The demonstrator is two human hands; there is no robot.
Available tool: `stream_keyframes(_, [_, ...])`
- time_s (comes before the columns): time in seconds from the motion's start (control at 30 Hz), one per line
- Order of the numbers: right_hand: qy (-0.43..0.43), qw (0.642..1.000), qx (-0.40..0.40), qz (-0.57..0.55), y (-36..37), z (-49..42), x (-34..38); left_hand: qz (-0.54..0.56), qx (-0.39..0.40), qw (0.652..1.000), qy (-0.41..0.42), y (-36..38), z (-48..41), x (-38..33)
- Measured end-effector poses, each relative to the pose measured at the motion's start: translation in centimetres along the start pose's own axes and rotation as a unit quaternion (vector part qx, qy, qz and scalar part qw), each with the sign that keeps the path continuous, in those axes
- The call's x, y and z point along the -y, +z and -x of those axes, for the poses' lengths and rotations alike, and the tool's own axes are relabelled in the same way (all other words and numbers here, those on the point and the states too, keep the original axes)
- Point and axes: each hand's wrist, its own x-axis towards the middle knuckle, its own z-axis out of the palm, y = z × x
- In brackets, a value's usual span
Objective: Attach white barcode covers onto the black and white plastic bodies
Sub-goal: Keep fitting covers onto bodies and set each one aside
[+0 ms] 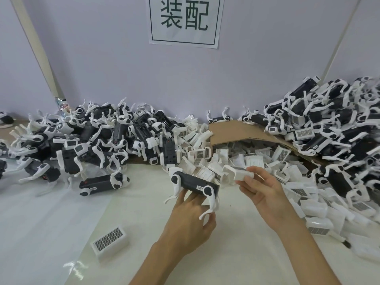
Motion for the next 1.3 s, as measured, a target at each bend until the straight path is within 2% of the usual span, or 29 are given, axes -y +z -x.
stream_keyframes(0.1, [-0.004,1.000,0.010,0.019,0.8,0.2,-0.6,-0.003,0.034,0.999,0.007,0.3,0.0,-0.3])
stream_keyframes(0.23, [-0.009,0.990,0.053,0.131,2.3,0.6,-1.8,-0.032,0.076,0.996,0.033,0.5,0.1,-0.7])
stream_keyframes(0.33, [-0.033,0.976,0.036,0.214,2.8,0.8,-2.2,-0.045,0.088,0.994,0.034,0.5,0.2,-0.9])
stream_keyframes(0.47, [-0.051,0.963,0.006,0.266,2.8,1.0,-2.0,-0.043,0.081,0.995,0.033,0.5,0.2,-0.9])
stream_keyframes(0.67, [-0.023,0.971,0.079,0.225,3.1,1.3,-2.0,-0.008,0.041,0.997,0.057,1.0,0.1,-1.3])
stream_keyframes(0.93, [-0.034,0.968,0.085,0.233,3.3,1.4,-1.9,-0.004,0.039,0.998,0.056,0.9,0.1,-1.4])
stream_keyframes(1.2, [0.003,0.968,0.096,0.234,3.5,1.5,-1.7,0.040,0.030,0.996,0.069,0.6,0.3,-1.8])
stream_keyframes(1.3, [0.008,0.971,0.091,0.222,3.6,1.5,-1.7,0.019,0.047,0.996,0.072,0.4,0.2,-2.0])
